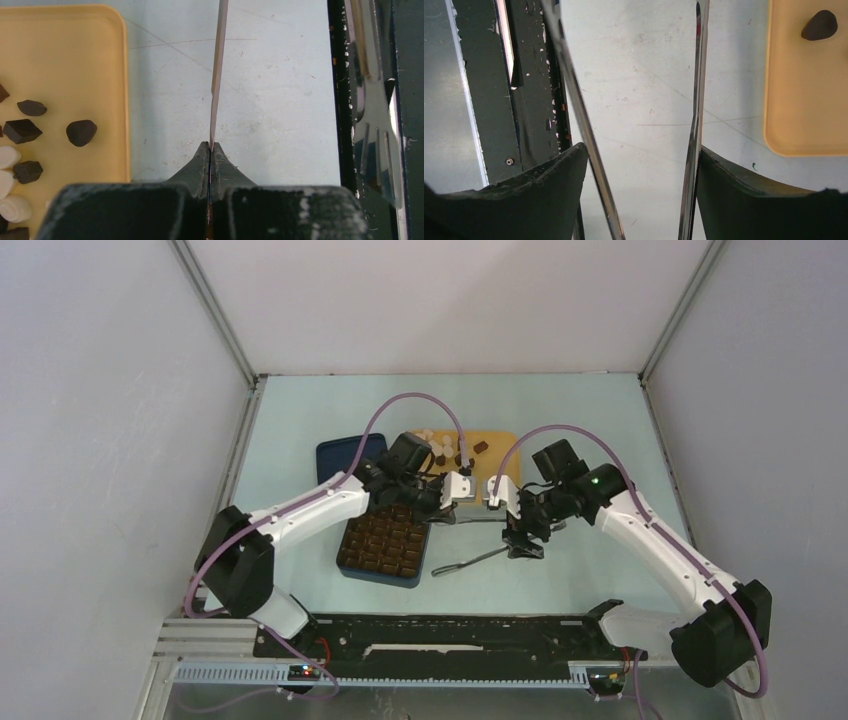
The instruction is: Pack the chocolate
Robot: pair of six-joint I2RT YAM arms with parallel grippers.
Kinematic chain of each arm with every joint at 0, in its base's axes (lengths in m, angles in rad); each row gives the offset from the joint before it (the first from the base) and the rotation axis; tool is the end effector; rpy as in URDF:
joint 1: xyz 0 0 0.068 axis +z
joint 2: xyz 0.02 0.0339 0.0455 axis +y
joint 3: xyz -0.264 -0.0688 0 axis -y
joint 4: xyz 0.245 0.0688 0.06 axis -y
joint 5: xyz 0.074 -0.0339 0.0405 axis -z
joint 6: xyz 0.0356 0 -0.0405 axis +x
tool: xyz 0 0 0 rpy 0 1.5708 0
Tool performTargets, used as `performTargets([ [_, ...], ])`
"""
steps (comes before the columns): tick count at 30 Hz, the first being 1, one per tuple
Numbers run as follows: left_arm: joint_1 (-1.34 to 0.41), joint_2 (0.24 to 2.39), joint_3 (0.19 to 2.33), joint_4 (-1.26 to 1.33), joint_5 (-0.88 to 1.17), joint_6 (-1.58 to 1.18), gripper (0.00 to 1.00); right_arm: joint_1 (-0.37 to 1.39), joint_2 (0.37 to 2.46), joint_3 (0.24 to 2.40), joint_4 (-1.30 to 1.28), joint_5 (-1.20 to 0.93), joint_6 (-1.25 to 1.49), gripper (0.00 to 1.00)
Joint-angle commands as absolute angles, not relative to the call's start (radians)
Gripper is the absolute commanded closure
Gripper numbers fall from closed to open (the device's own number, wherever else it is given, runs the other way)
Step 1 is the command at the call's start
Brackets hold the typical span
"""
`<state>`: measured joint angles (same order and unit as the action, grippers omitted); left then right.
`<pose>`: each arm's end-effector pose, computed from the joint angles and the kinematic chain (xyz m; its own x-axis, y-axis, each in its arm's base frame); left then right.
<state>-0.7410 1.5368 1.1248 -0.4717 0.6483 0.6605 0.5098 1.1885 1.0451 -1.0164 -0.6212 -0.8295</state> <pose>0.2249 -0.2349 0.2551 0.0531 0.6143 -0.7873 0.9980 -0.0599 0.0205 0.1764 0.1224 0.2884 -0.0979 -0.7419 -0.6633 -0.9952 0.0727 0.0656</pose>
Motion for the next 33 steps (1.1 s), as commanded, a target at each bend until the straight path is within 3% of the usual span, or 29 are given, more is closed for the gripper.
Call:
performTargets([
  [1, -0.739, 1.495, 1.153, -0.419, 0.720, 0.625, 1.00, 0.526, 1.167, 1.028, -0.969, -0.638, -0.811, 0.25],
  [4, -0.738, 1.504, 1.162, -0.432, 0.720, 0.627, 1.00, 0.531, 1.169, 1.027, -0.966, -0.644, -0.812, 0.33],
  [9, -0.738, 1.511, 1.155, -0.416, 0.686, 0.612, 0.97, 0.533, 1.166, 1.028, -0.985, -0.658, -0.825, 0.54],
  [14, -0.716, 1.495, 1.148, -0.398, 0.607, 0.570, 0.72, 0.529, 1.175, 1.026, -0.999, -0.659, -0.817, 0.66],
  [18, -0.651, 1.425, 1.133, -0.418, 0.565, 0.570, 0.52, 0.508, 1.182, 1.003, -0.971, -0.670, -0.806, 0.69],
  [24, -0.473, 1.280, 1.114, -0.485, 0.637, 0.520, 0.39, 0.455, 1.222, 0.997, -0.959, -0.723, -0.811, 0.71],
  [33, -0.292, 1.045, 0.954, -0.493, 0.631, 0.391, 0.36, 0.435, 1.282, 1.027, -0.837, -0.674, -0.680, 0.72],
])
